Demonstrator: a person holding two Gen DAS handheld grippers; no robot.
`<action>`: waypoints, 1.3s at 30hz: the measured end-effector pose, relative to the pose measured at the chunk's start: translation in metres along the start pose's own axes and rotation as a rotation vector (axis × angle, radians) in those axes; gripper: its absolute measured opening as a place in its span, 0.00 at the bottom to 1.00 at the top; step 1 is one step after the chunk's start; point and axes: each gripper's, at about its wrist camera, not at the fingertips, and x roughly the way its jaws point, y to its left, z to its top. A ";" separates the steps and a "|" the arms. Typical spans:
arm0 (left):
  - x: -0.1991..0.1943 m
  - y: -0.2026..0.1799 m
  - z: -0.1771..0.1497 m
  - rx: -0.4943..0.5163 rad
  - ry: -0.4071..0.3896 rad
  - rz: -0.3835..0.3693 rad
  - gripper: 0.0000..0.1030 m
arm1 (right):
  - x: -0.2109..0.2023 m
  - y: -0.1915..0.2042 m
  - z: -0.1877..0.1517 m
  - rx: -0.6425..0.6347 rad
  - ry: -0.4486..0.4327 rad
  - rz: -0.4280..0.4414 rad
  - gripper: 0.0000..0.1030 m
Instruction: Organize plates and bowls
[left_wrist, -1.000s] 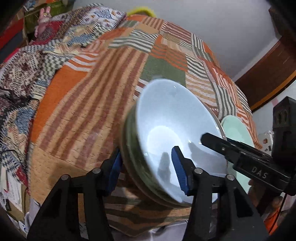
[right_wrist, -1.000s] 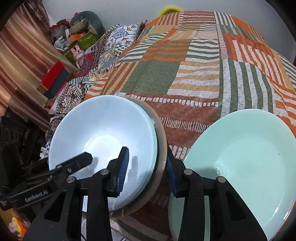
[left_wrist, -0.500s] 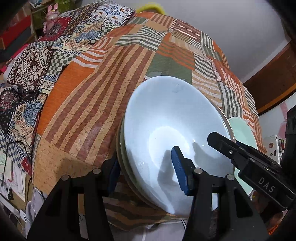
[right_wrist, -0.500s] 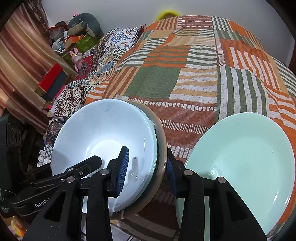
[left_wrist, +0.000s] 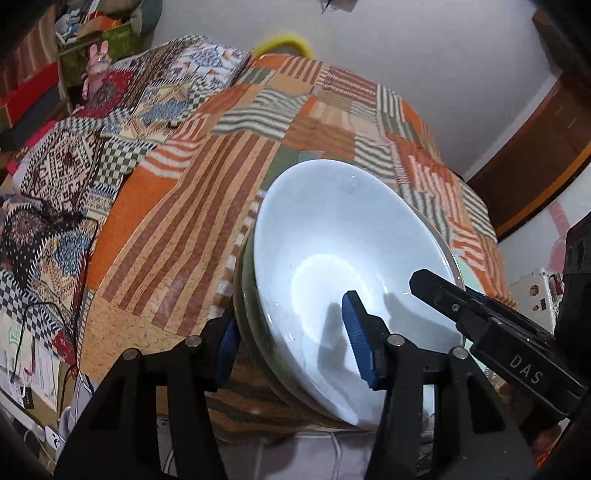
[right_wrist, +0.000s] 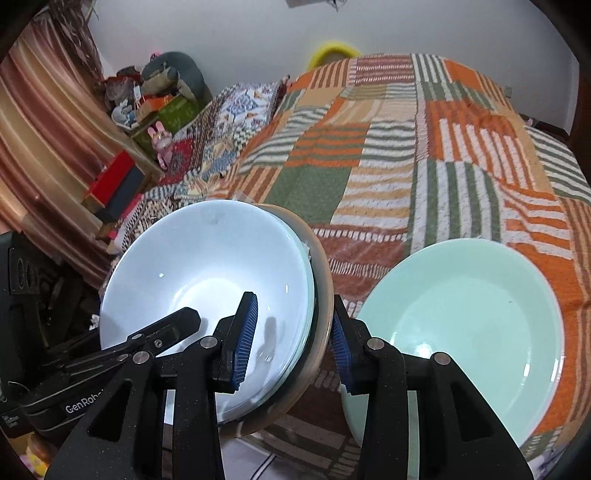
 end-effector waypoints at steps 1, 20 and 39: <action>-0.002 -0.003 0.000 0.006 -0.007 -0.002 0.52 | -0.003 0.000 0.001 0.002 -0.009 -0.002 0.34; -0.018 -0.090 0.000 0.176 -0.037 -0.069 0.52 | -0.075 -0.049 -0.006 0.087 -0.145 -0.052 0.34; 0.026 -0.153 -0.015 0.304 0.059 -0.101 0.52 | -0.103 -0.104 -0.029 0.197 -0.163 -0.136 0.34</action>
